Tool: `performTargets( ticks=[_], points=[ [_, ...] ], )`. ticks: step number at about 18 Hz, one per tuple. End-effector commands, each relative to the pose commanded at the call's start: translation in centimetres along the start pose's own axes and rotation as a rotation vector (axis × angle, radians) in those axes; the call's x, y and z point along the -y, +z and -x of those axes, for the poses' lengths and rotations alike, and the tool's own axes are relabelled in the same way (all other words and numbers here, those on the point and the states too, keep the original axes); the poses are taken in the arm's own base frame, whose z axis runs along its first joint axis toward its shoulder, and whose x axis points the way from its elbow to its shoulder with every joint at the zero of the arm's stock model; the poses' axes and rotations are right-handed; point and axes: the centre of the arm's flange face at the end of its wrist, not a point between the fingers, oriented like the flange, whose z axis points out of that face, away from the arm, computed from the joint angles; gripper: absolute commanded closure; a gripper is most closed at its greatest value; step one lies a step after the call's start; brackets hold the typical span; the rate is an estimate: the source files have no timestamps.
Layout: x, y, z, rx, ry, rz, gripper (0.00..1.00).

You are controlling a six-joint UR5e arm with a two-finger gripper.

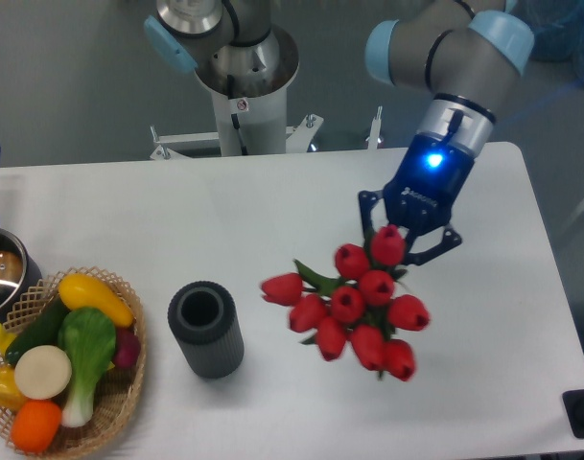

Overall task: Insert the flowers into the vase
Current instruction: 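Carry the red tulip bunch in the gripper over the black vase, then lower the tulip stems down into the black vase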

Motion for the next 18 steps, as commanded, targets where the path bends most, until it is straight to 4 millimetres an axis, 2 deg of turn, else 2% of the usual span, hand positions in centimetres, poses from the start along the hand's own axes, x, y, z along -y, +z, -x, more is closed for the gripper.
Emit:
performTargets(
  ticks=[4, 5, 7, 10, 12, 15, 18],
  points=[
    [0.7, 3.6, -2.4, -0.11, 0.06, -0.079, 0.91],
    [0.7, 3.9, -2.8, -0.135, 0.054, -0.113, 0.91],
    [0.1, 4.4, -3.8, -0.18, 0.049, -0.18, 0.91],
    [-1.4, 6.4, -6.2, -0.247, 0.133, -0.278, 0.91],
    [-1.7, 6.8, -7.1, -0.277, 0.122, -0.337, 0.91],
    [-2.8, 7.4, -8.4, -0.294, 0.103, -0.338, 0.91],
    [-3.0, 8.1, -9.5, -0.318, 0.086, -0.358, 0.91]
  ],
)
